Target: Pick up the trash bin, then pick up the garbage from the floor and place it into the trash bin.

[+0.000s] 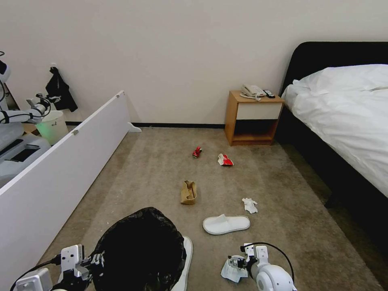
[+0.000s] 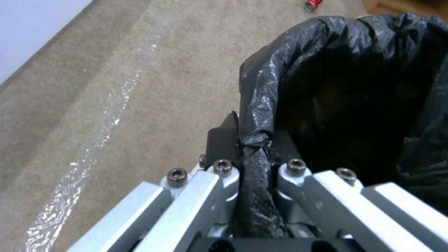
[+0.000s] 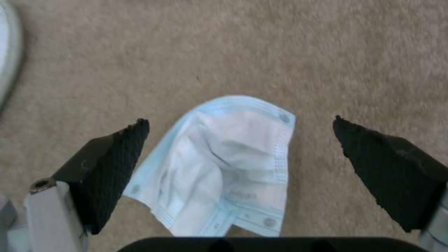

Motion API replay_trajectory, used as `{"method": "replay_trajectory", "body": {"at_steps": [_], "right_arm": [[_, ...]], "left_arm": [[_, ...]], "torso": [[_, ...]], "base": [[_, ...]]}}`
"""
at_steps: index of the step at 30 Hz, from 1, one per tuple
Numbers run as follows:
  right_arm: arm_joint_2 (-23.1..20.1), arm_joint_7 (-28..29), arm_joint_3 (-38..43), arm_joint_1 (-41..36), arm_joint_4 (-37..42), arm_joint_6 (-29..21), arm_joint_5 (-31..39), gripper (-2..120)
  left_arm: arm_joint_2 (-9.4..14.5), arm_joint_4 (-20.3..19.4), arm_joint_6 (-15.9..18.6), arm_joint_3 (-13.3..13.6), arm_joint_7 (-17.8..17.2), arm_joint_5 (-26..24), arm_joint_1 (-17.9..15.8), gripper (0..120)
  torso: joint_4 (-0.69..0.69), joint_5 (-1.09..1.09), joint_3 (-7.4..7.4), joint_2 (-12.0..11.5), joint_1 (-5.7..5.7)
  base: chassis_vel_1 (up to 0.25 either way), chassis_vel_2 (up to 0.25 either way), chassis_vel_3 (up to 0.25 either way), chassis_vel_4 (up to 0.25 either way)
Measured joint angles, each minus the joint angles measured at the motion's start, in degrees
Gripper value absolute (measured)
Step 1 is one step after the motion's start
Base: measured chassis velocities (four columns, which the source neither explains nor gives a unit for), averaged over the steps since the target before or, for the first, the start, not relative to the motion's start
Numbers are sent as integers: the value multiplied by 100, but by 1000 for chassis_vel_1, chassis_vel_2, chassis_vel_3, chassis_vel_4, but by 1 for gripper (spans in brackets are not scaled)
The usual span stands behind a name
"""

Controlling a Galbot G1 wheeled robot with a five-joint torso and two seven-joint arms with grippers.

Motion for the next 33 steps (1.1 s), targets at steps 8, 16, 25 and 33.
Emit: {"method": "replay_trajectory", "body": {"at_steps": [8,16,25,33], "right_arm": [[58,-2,-8,94,-168,-27,-65,100],[161,-76,-27,224,-408,-12,-206,99],[210,-210,-17,297,-530,34,-213,82],[252,-205,0,321,-658,14,-241,45]], "left_arm": [[4,0,0,-16,0,-29,-5,4],[9,0,0,-20,0,-35,1,4],[7,0,0,-12,-1,-36,-10,4],[4,0,1,-6,-4,-39,-7,4]], "torso": [[0,0,0,0,0],[0,0,-1,0,0],[0,0,-1,0,0],[1,0,-1,0,0]], "base": [[0,0,0,0],[0,0,0,0],[0,0,0,0],[0,0,0,0]]}}
